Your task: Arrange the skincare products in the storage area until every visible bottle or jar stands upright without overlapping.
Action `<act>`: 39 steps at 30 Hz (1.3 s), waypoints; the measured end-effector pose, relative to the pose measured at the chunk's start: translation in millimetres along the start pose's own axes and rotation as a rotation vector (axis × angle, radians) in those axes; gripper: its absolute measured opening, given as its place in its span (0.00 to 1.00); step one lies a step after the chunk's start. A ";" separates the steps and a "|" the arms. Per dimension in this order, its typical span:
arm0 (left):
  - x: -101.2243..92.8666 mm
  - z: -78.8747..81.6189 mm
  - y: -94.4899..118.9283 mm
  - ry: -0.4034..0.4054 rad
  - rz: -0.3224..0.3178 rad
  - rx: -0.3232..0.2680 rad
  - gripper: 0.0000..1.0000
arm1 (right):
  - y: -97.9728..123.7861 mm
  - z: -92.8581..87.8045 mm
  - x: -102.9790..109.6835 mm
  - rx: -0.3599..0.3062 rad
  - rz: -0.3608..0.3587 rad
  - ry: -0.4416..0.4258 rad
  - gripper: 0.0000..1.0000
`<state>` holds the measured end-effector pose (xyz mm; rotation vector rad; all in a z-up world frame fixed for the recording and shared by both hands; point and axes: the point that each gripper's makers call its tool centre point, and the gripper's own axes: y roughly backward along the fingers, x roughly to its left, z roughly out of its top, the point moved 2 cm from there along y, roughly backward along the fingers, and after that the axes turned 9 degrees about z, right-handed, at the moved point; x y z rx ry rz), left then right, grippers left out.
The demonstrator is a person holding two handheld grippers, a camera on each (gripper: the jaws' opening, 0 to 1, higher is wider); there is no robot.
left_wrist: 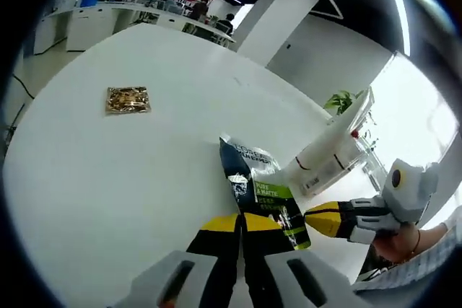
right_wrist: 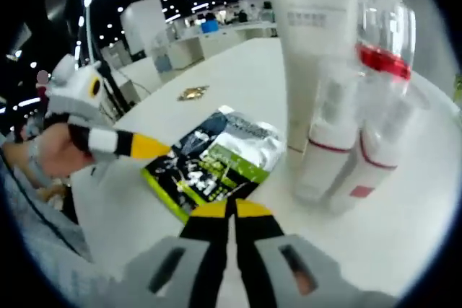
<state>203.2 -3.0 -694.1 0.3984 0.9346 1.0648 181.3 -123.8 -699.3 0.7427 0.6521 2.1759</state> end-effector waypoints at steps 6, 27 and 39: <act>-0.5 0.5 0.8 -0.001 0.003 -0.001 0.00 | 2.3 -6.8 -0.8 0.017 -0.013 -0.019 0.20; -4.1 -13.9 2.3 -0.011 0.006 0.043 0.00 | 4.5 1.2 3.2 -0.029 -0.019 0.028 0.03; -5.8 -17.4 -0.4 -0.028 0.003 0.049 0.01 | 3.1 4.1 -0.3 -0.040 -0.028 0.037 0.02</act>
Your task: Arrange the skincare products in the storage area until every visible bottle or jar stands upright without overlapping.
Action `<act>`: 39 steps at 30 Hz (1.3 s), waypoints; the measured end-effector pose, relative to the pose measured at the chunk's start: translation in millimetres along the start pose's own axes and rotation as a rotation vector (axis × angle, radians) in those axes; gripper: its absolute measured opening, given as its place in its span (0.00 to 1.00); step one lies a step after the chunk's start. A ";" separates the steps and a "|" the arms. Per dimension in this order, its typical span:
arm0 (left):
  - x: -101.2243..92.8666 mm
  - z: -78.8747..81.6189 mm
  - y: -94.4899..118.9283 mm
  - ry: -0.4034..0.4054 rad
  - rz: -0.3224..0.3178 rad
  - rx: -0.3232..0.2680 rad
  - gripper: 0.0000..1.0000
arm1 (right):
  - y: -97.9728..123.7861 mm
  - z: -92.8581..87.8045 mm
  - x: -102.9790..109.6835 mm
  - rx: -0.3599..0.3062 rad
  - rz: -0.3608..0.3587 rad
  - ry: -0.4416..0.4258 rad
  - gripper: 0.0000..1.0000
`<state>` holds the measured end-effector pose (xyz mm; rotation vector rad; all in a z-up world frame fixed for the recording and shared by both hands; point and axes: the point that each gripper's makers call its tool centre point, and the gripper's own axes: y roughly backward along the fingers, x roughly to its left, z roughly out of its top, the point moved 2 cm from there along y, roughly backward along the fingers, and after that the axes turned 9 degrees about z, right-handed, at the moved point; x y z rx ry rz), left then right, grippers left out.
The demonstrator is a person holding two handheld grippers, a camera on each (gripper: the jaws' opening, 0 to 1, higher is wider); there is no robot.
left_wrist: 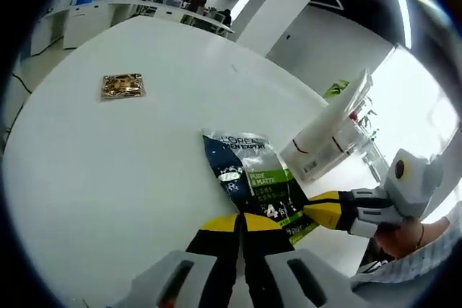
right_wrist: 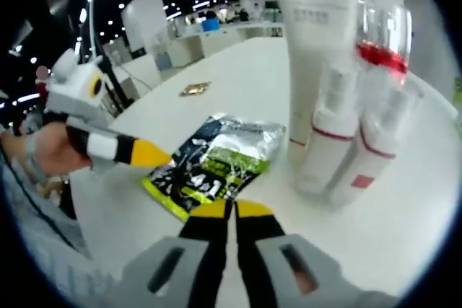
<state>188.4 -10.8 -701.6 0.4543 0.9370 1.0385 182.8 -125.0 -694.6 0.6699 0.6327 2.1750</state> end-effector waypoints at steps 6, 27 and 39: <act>0.4 1.2 -0.7 -0.002 0.002 -0.006 0.01 | -1.5 1.0 0.7 0.000 0.004 0.008 0.03; -2.9 -3.4 -3.1 -0.026 0.013 -0.012 0.01 | -3.3 -4.4 2.2 0.017 -0.001 0.023 0.04; -0.7 -11.2 -4.7 -0.169 0.028 -0.048 0.01 | -5.5 -10.9 1.9 0.005 -0.015 0.059 0.03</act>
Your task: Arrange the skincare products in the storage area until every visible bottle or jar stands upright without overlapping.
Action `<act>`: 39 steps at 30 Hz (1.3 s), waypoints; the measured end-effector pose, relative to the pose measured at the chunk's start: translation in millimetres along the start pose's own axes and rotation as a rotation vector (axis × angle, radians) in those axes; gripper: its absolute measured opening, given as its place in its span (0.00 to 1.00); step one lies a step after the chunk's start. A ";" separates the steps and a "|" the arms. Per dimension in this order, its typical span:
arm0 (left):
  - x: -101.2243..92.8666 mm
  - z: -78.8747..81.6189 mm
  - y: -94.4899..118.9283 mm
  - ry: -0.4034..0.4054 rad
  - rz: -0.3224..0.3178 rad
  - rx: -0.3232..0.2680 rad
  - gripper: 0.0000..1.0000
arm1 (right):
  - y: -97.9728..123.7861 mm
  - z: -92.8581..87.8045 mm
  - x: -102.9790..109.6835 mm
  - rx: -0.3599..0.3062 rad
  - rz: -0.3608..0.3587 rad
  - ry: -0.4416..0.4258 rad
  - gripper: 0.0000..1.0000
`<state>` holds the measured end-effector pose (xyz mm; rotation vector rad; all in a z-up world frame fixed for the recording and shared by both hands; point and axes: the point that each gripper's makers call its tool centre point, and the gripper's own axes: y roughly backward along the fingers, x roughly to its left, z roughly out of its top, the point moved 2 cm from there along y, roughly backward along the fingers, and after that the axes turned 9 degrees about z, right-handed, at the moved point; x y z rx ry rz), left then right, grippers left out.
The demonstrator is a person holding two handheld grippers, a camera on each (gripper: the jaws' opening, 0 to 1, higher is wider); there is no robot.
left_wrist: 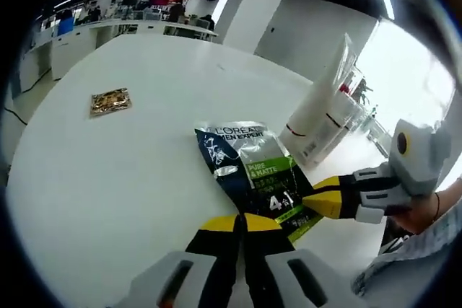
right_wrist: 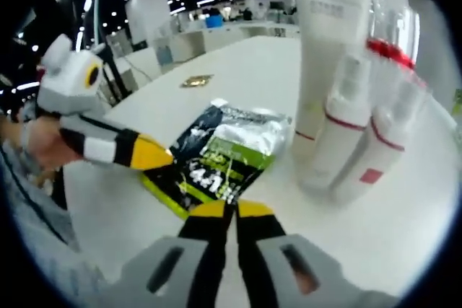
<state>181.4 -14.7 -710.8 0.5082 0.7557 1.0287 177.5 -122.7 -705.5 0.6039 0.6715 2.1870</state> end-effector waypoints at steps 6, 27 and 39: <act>0.2 -0.7 0.3 -0.077 0.007 -0.040 0.01 | -0.3 0.3 -0.9 -0.017 0.021 0.029 0.03; -1.5 4.4 -4.6 -0.123 0.079 -0.022 0.01 | -2.3 1.7 -2.2 0.001 0.014 0.056 0.02; -2.8 9.6 -10.8 -0.153 0.105 -0.031 0.01 | -7.5 7.7 -12.5 0.005 -0.027 0.084 0.03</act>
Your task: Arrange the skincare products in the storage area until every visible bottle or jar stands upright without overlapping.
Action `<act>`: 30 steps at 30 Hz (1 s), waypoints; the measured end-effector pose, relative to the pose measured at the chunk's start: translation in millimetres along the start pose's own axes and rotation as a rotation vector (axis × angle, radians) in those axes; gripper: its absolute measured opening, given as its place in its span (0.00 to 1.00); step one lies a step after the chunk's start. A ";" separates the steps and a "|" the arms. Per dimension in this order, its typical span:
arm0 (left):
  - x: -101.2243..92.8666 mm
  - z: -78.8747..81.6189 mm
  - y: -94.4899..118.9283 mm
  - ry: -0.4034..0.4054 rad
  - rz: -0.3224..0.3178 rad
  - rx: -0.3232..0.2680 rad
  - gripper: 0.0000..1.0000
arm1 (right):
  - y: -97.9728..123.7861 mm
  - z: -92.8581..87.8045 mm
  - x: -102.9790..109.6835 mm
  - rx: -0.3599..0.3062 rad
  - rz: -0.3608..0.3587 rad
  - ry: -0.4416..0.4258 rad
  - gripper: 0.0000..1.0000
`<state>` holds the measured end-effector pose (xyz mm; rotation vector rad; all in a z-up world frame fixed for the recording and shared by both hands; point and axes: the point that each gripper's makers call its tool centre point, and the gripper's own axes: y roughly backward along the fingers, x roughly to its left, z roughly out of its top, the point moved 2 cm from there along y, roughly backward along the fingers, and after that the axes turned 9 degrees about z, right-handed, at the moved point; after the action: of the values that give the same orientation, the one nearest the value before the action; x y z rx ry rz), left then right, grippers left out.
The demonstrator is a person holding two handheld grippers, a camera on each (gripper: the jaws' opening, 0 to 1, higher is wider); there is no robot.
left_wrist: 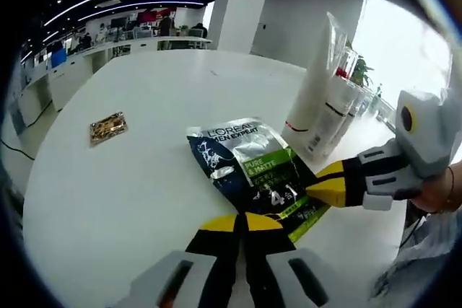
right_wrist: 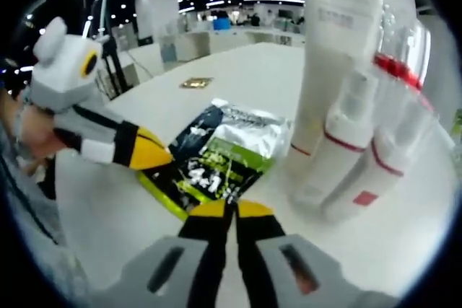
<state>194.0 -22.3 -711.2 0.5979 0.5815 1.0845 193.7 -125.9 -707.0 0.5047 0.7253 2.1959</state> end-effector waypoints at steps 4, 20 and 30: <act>-2.0 0.2 -1.9 -0.038 0.016 -0.007 0.01 | 0.8 0.1 -2.0 -0.002 -0.013 0.009 0.03; -0.9 0.1 -2.0 -0.096 0.023 -0.041 0.02 | 5.5 0.5 -8.6 0.007 -0.065 0.055 0.11; -0.4 0.9 -1.9 -0.134 0.020 -0.052 0.02 | 10.5 11.6 -1.7 -0.032 -0.050 0.090 0.10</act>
<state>195.7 -23.4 -711.8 0.6270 0.4309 1.0665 195.5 -129.1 -691.7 0.3703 0.7412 2.1910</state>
